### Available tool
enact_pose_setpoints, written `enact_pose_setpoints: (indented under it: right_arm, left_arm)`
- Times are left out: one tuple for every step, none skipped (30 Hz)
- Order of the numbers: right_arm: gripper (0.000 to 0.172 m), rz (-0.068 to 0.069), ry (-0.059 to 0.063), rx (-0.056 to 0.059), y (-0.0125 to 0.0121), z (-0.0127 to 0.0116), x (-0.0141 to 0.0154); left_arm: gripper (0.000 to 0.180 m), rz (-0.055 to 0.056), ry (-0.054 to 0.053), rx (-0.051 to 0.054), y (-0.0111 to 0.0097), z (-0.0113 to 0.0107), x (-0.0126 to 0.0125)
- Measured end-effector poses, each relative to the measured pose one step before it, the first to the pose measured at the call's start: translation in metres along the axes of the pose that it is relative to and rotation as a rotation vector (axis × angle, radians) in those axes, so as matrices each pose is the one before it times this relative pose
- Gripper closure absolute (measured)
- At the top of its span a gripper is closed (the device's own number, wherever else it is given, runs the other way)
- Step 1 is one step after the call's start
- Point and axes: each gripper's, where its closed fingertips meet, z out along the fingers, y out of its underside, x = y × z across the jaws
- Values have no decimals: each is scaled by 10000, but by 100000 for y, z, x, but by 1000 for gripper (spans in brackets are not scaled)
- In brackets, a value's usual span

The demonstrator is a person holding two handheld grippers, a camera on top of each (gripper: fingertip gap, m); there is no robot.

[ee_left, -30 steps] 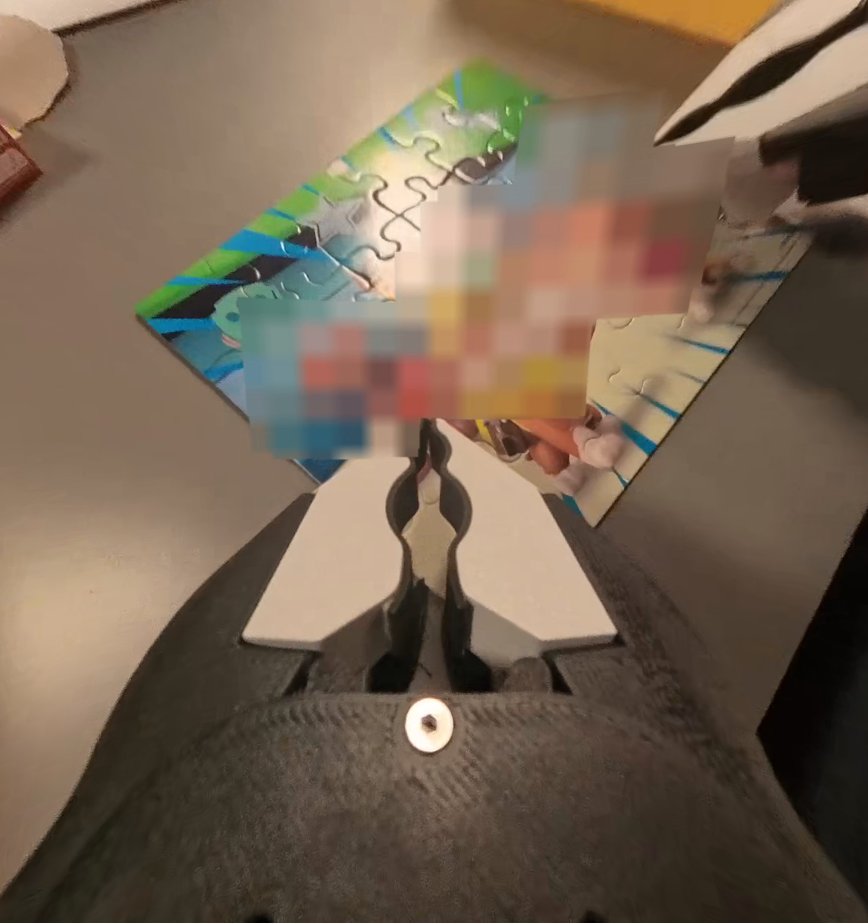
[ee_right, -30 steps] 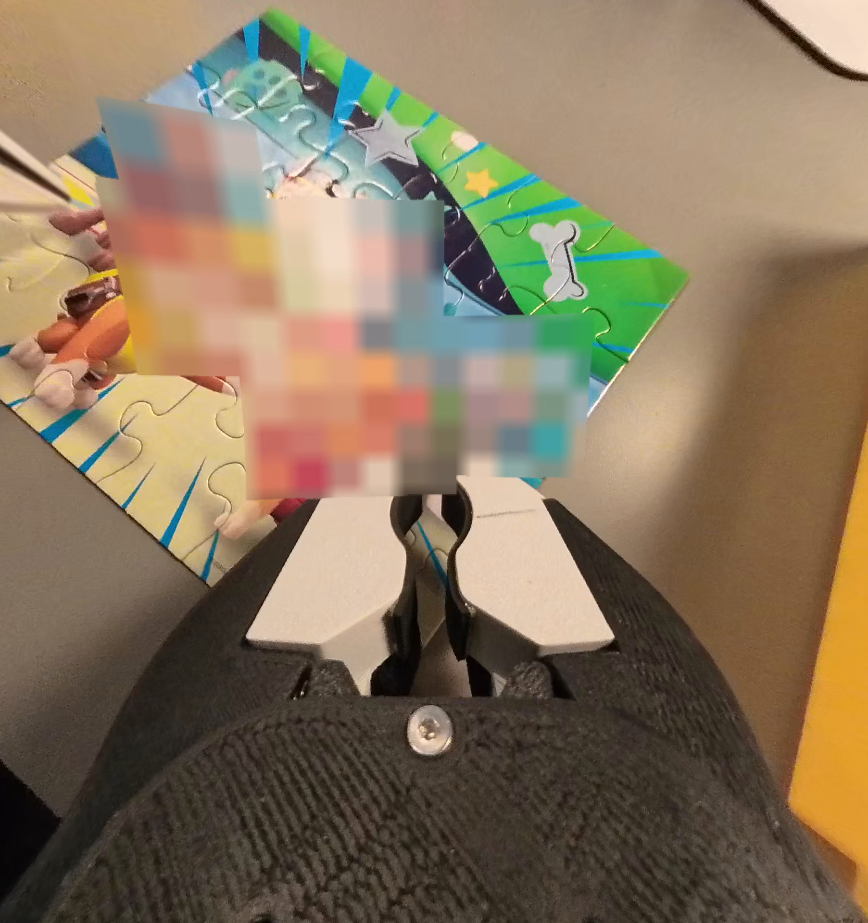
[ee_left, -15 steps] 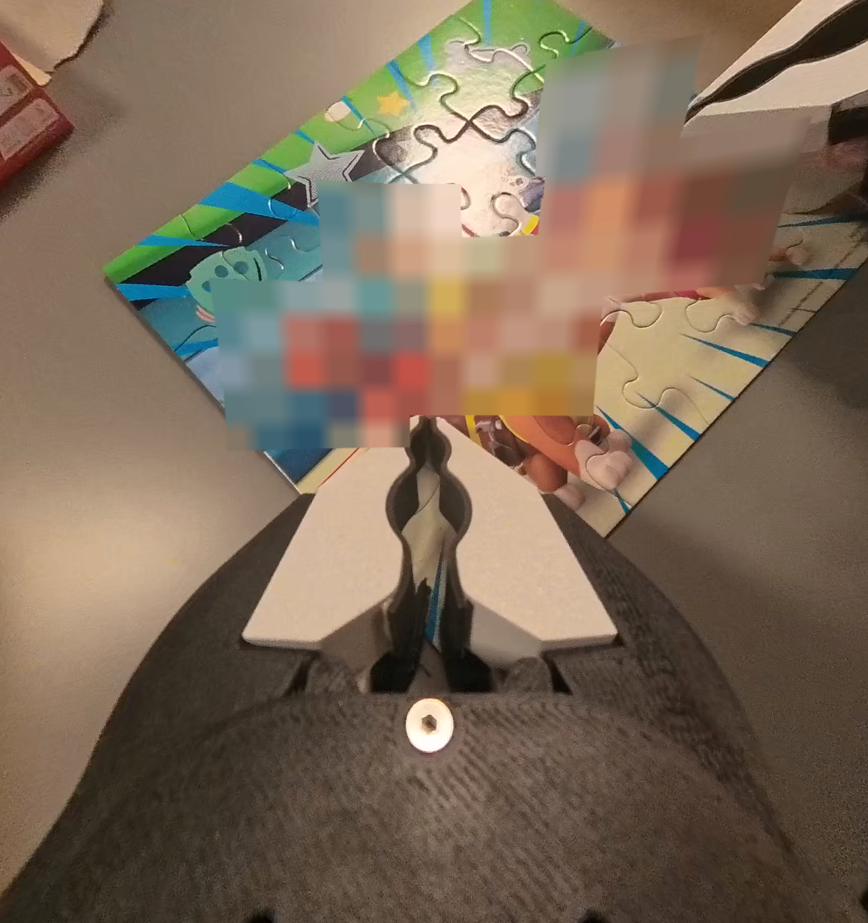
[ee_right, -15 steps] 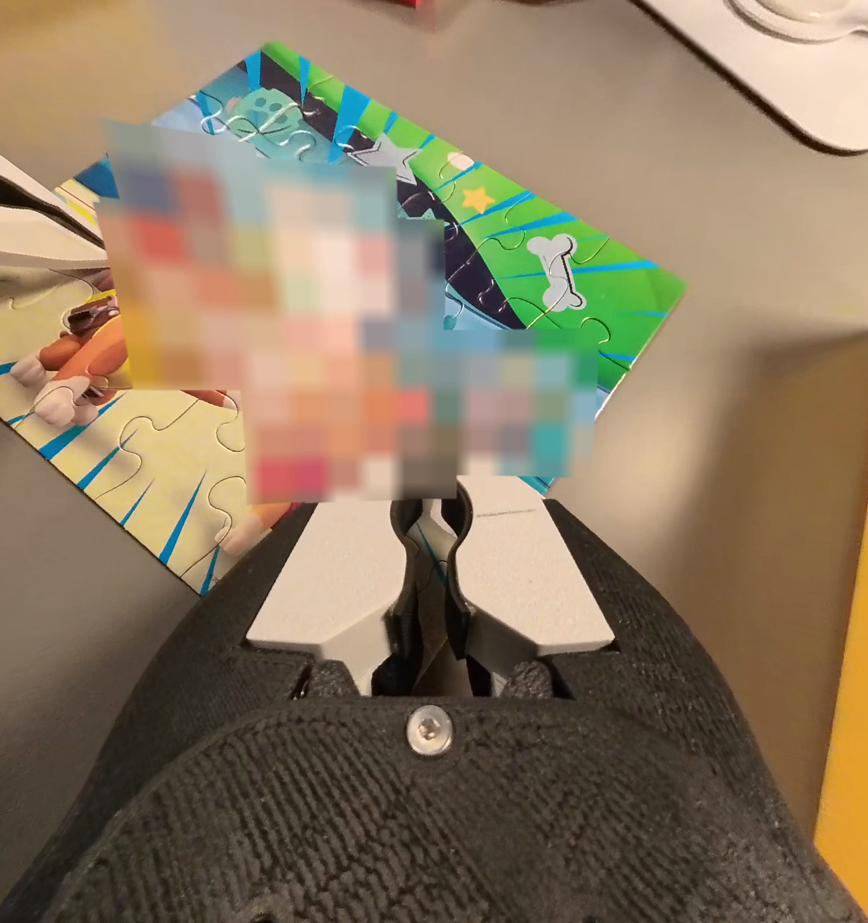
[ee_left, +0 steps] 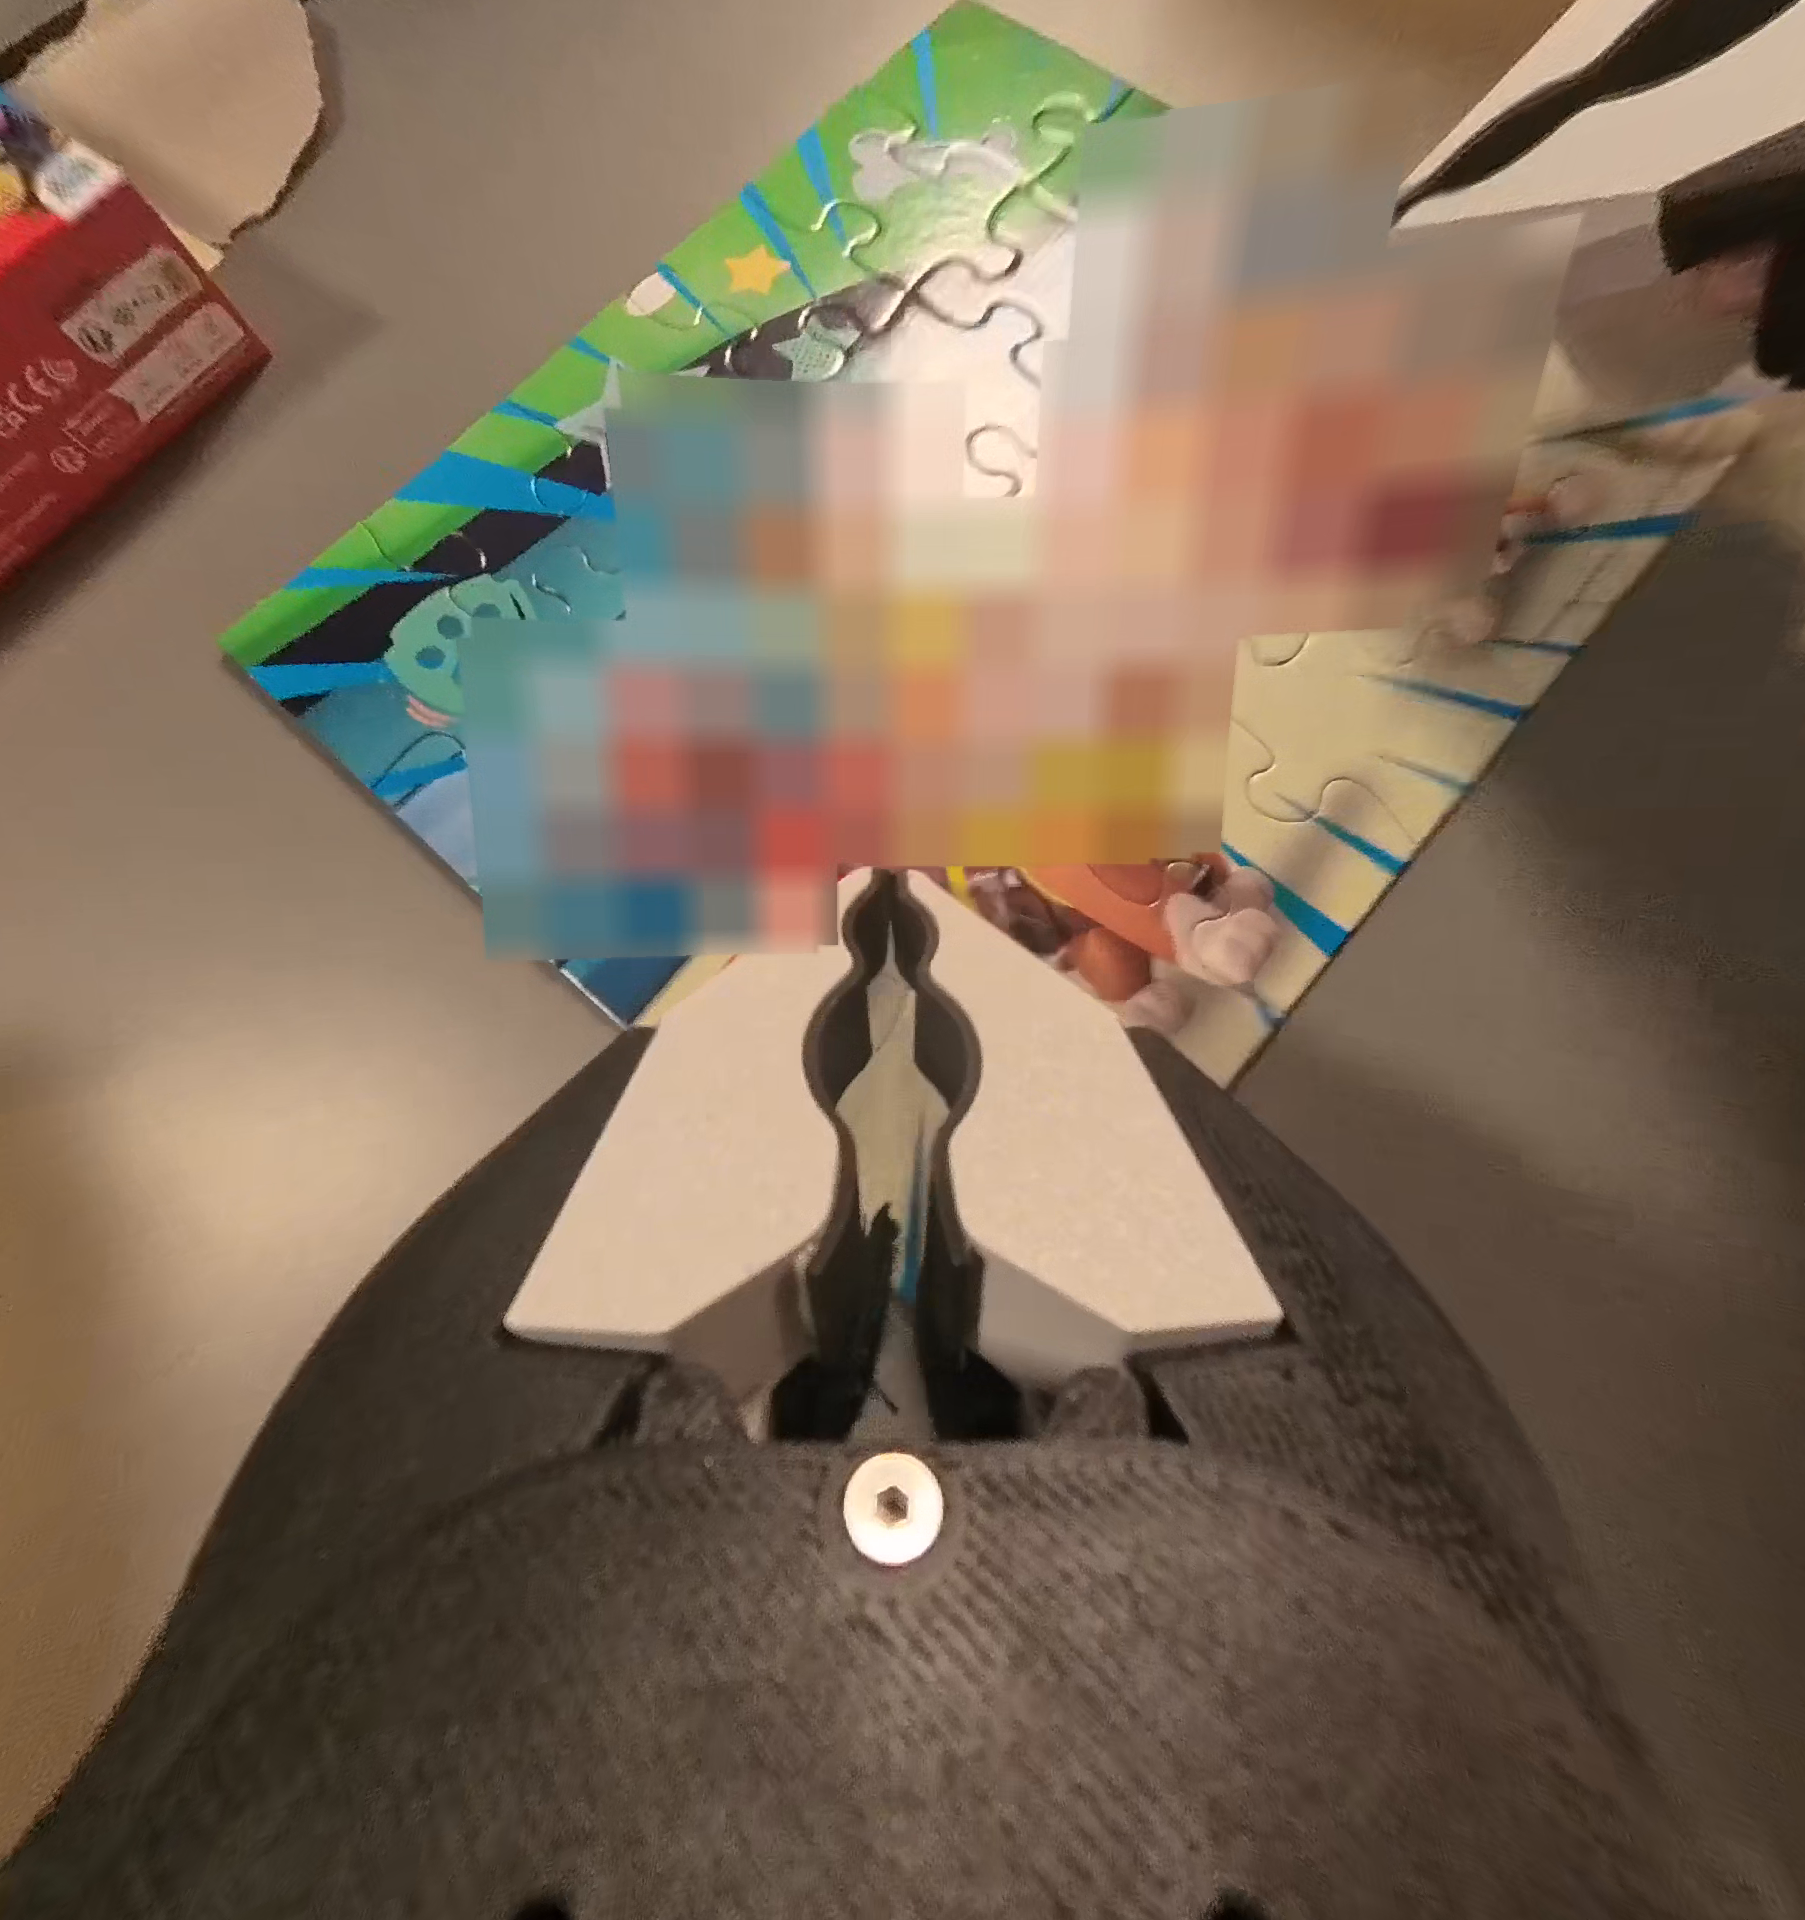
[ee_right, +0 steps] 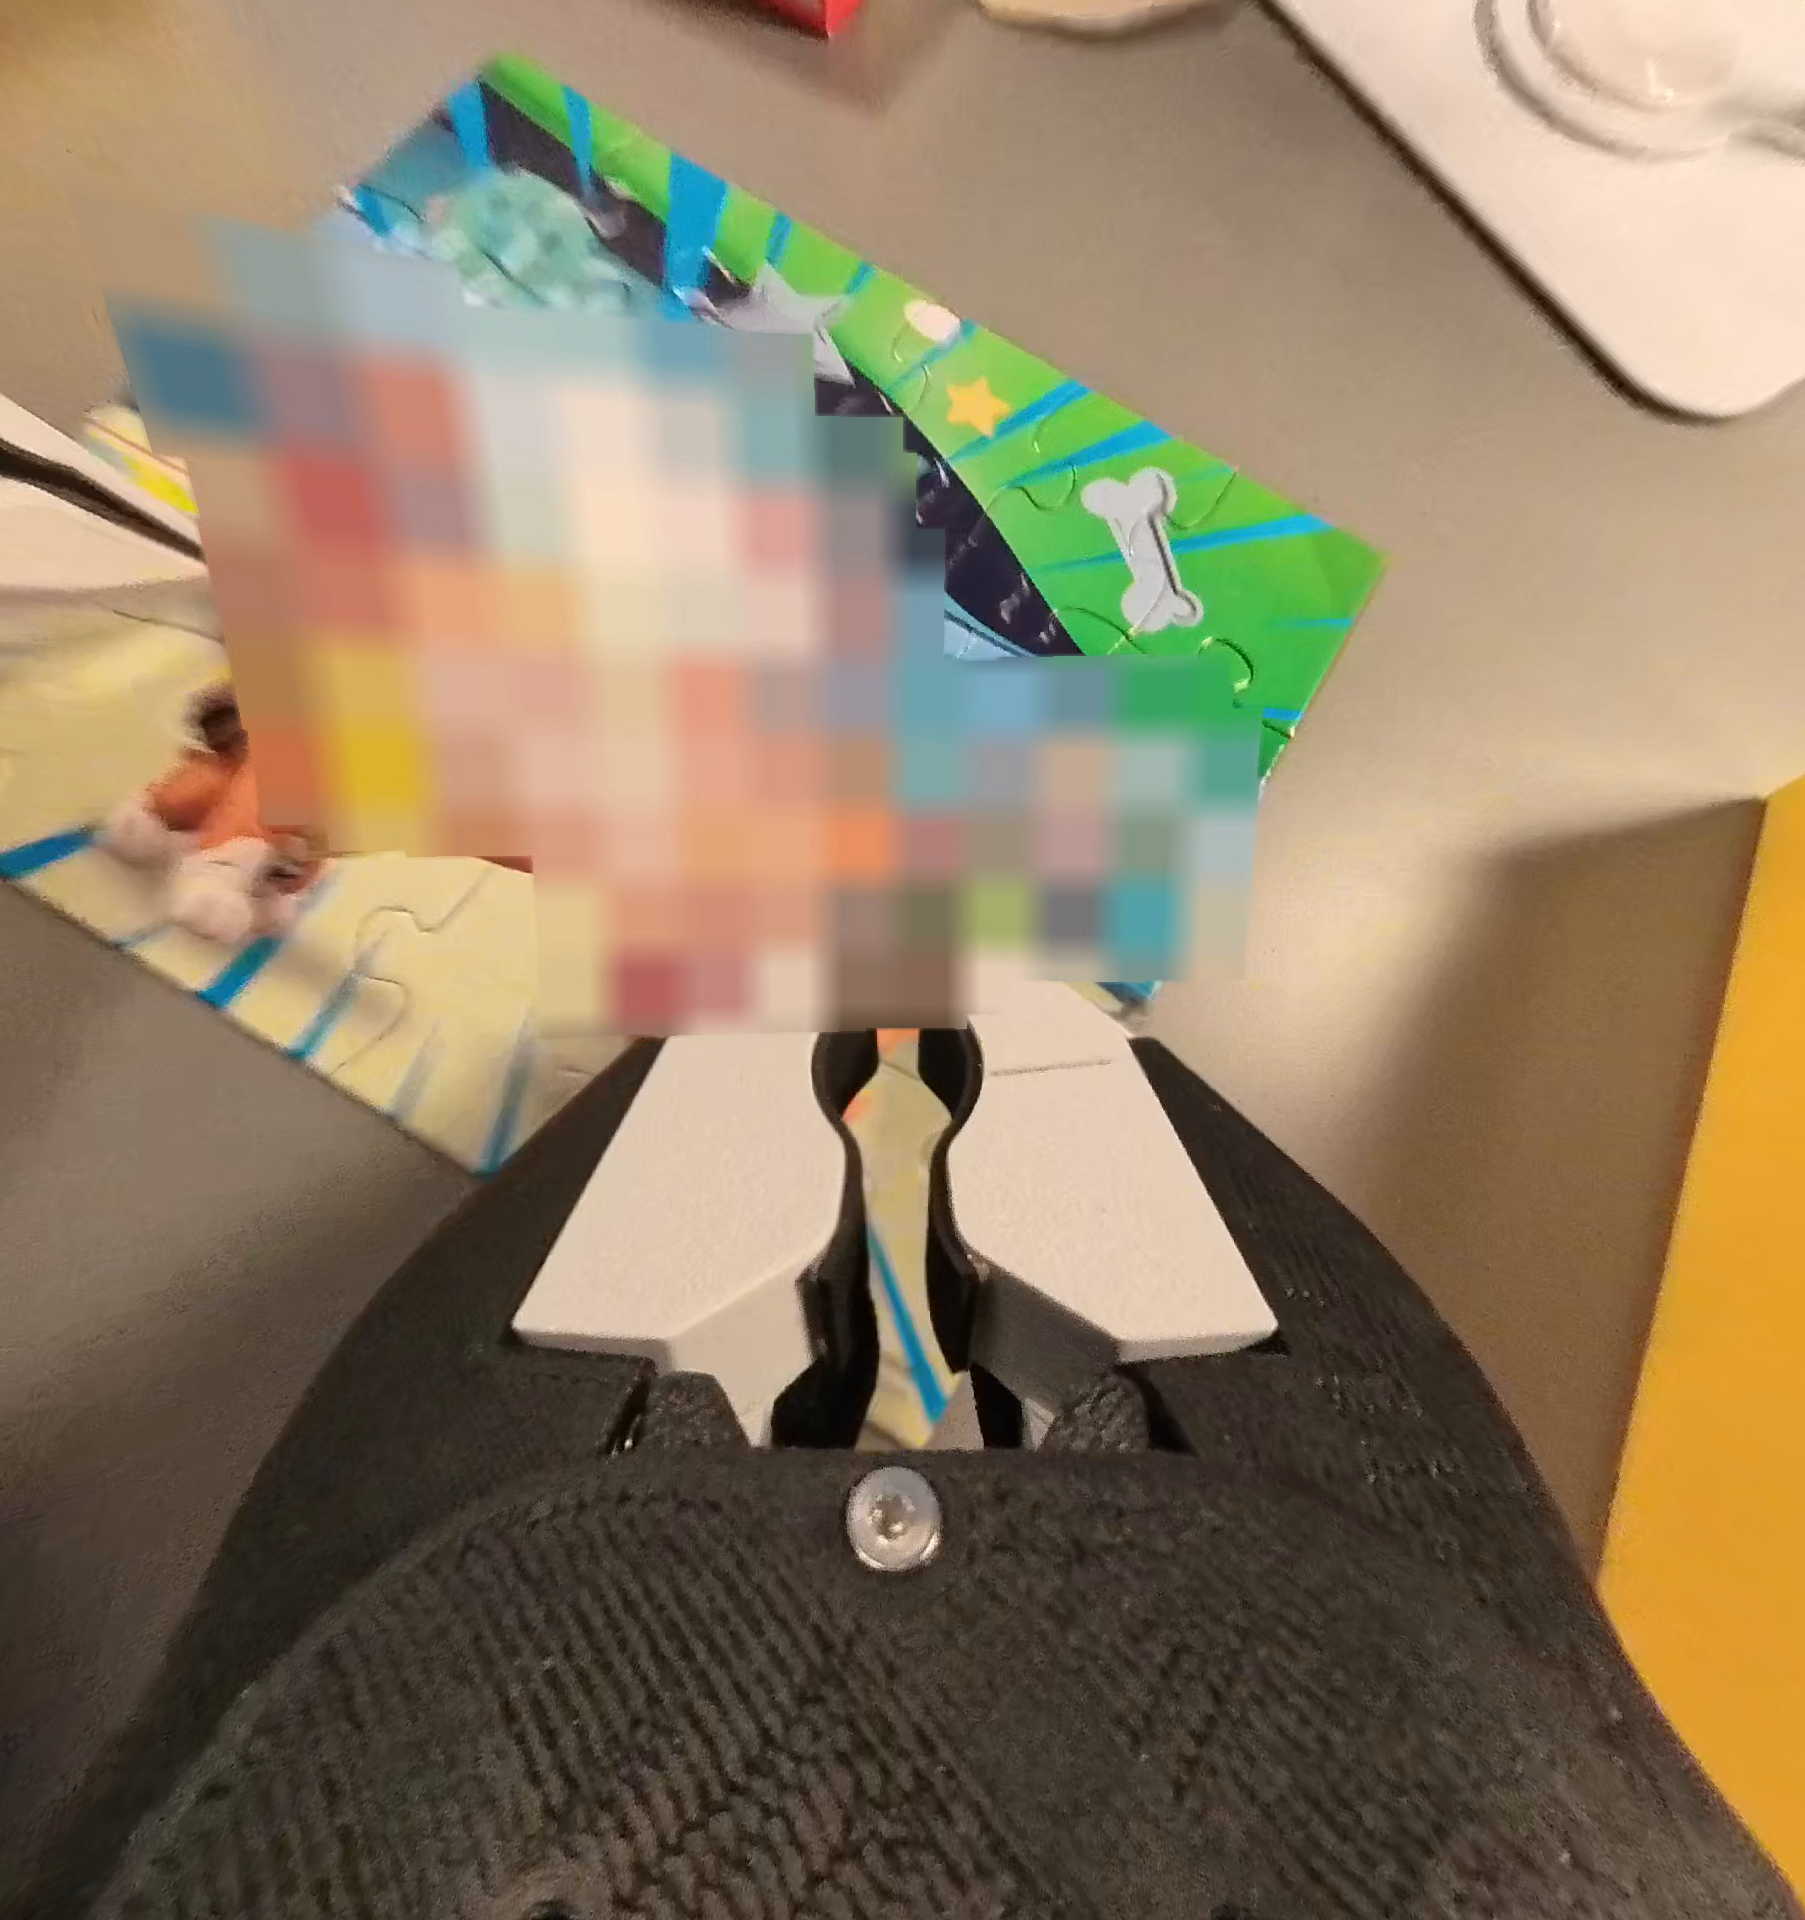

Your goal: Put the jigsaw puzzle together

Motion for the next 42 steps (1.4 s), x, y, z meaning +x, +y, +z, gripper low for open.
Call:
enact_pose_setpoints:
  right_arm:
    - [172,13,-71,161,-669,-903,-756]
    - [172,-43,-103,-65,-442,-915,-846]
    - [172,-130,-92,-238,-219,-892,-869]
    - [172,-217,-4,-119,-354,-866,-818]
    - [172,-295,11,19,-529,-860,-830]
    - [172,-311,-20,-25,-457,-776,-843]
    - [172,-280,6,-98,-319,-673,-697]
    - [172,-232,15,-127,-205,-577,-577]
    - [172,-166,-27,-130,-115,-505,-541]
    - [172,-109,-42,-95,-78,-437,-473]
    - [172,-72,-40,-99,2,-353,-425]
    - [172,-48,-45,-128,103,-303,-385]
    - [172,-28,-43,-106,99,-271,-353]
    - [172,-3,-10,-70,90,-260,-257]
    - [172,-16,39,-53,86,-256,-150]
    - [172,-51,75,-52,102,-270,-74]
    - [172,-61,91,-80,156,-255,-9]
    - [172,-59,79,-97,205,-270,-9]
    - [172,-46,58,-66,188,-282,-4]
    - [172,-18,37,-41,162,-271,-11]
    - [172,-9,20,-37,174,-247,-15]
    - [172,-9,21,-47,200,-220,-1]
    - [172,-5,20,-56,230,-188,37]
    - [172,5,3,-70,251,-143,17]
    - [172,15,-10,-73,263,-117,17]
    - [172,30,-15,-73,234,-90,19]
    - [172,29,-20,-96,263,-74,28]
    - [172,11,-7,-120,288,-32,69]
    - [172,12,-5,-159,341,14,109]
    - [172,58,-27,-197,406,47,115]
    - [172,74,-61,-191,418,39,68]
    - [172,58,-45,-131,341,0,78]
    - [172,44,-14,-75,244,-28,96]
    - [172,36,-17,-48,165,-41,56]
    - [172,21,-33,-36,102,-52,1]
    - [172,-6,-30,-9,9,-76,-46]
    - [172,-23,-31,15,-74,-90,-86]
    - [172,-32,-74,29,-144,-106,-172]
    - [172,-58,-113,34,-197,-145,-260]
    - [172,-84,-64,37,-221,-193,-195]
    - [172,-89,-20,44,-218,-242,-134]
    - [172,-74,-46,71,-235,-281,-173]
  left_arm:
    - [180,51,8,97,-457,-575,468]
    - [180,78,-22,-1,-403,-644,524]
    - [180,123,-38,-54,-383,-716,571]
    - [180,155,24,-152,-298,-739,716]
    - [180,191,45,-281,-150,-742,756]
    - [180,242,-72,-195,-245,-733,550]
    - [180,254,-149,-62,-380,-743,369]
    - [180,211,-125,62,-506,-729,303]
    - [180,104,-12,54,-463,-686,357]
    - [180,42,46,58,-406,-614,394]
    - [180,49,31,1,-221,-496,342]
    - [180,73,-22,-63,-41,-359,243]
    - [180,55,-16,-127,147,-222,216]
    - [180,30,16,-160,269,-97,237]
    - [180,-1,59,-169,345,-23,267]
    - [180,-17,65,-154,357,10,255]
    - [180,-18,60,-111,304,-25,232]
    - [180,-33,68,-64,246,-78,216]
    - [180,-38,16,6,132,-133,105]
    - [180,-35,-36,20,96,-180,-9]
    - [180,-40,-41,-7,137,-188,-73]
    - [180,-53,14,-60,186,-153,-47]
    - [180,-65,16,-57,182,-139,-86]
    - [180,-80,-46,-51,141,-115,-197]
    - [180,-73,-44,-71,172,-106,-196]
    - [180,-69,-3,-81,168,-84,-152]
    - [180,-43,41,-49,97,-44,-101]
    - [180,-15,166,25,-23,32,43]
    - [180,-98,159,-12,50,106,-20]
    - [180,-146,87,-171,312,126,-134]
    - [180,-126,43,-226,447,93,-174]
    - [180,-90,52,-172,389,22,-114]
    - [180,-81,47,-94,272,-32,-76]
    - [180,-73,29,-50,187,-85,-72]
    - [180,-47,-8,-23,103,-113,-79]
    - [180,-20,4,16,3,-134,-6]
    - [180,4,57,42,-83,-100,100]
    - [180,21,58,52,-153,-47,119]
    - [180,23,38,8,-120,24,112]
    - [180,49,57,-87,55,45,184]
    - [180,74,44,-100,107,22,189]
    - [180,65,21,-42,57,-16,154]
